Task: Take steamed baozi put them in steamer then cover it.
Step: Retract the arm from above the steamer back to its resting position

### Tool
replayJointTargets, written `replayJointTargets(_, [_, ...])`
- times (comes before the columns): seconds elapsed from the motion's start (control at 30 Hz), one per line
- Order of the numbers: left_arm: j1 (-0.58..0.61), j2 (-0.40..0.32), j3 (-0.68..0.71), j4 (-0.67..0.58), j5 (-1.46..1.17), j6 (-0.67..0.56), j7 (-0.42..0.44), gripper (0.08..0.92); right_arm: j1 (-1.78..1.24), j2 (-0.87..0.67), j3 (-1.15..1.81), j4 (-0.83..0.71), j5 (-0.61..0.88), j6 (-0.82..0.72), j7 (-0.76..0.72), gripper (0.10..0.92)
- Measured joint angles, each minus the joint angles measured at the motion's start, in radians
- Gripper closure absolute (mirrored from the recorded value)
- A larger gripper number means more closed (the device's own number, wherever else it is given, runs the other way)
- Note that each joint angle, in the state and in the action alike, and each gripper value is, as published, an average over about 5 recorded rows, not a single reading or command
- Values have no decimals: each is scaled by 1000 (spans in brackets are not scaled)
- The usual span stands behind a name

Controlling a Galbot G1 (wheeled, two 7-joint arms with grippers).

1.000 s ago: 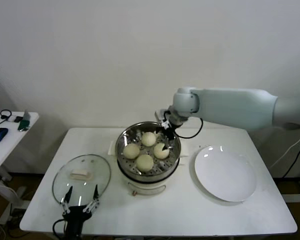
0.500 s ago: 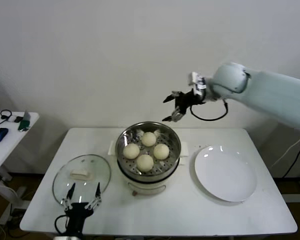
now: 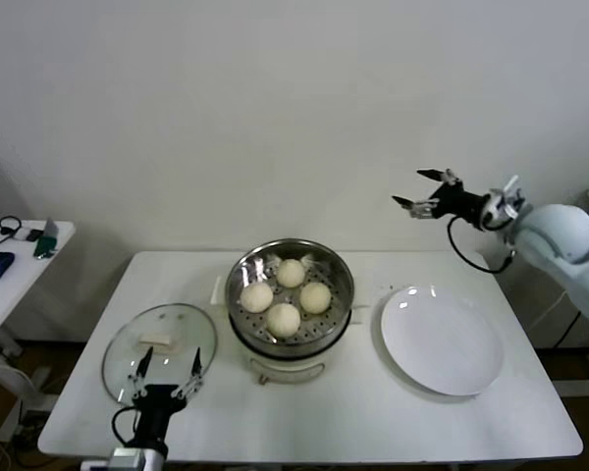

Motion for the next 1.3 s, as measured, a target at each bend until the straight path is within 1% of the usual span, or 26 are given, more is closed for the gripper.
replayJointTargets(0.13, [-14,4,-8,6,15,-9,0,177,-267,65,266,31,-36,76,34,203])
replayJointTargets(0.3, [-26,16,-14,11,43,-22,0,177,-594,183,542,50,-100,184,47,203])
replayJointTargets(0.43, [-40,28,-23,20,81,-38,0,177,-820,280,683,62,-146,279,48,203])
replayJointTargets(0.6, [-58,50,-42,30,179,-68,-20,177,-1038,394,780,86,-187,387,50,203])
replayJointTargets(0.73, [-68,73,-67,38,324,-94,-67,177,-1162,474,815,103,-215,441,56,203])
replayJointTargets(0.93, [-75,109,-100,81,586,-124,-169,177,-1260,571,825,108,-260,487,76,203])
replayJointTargets(1.17, [-105,139,-116,206,903,-125,-305,177,-1313,641,822,107,-294,517,99,203])
replayJointTargets(1.3, [-131,152,-121,294,1045,-126,-355,177,-1334,667,822,108,-307,528,109,202])
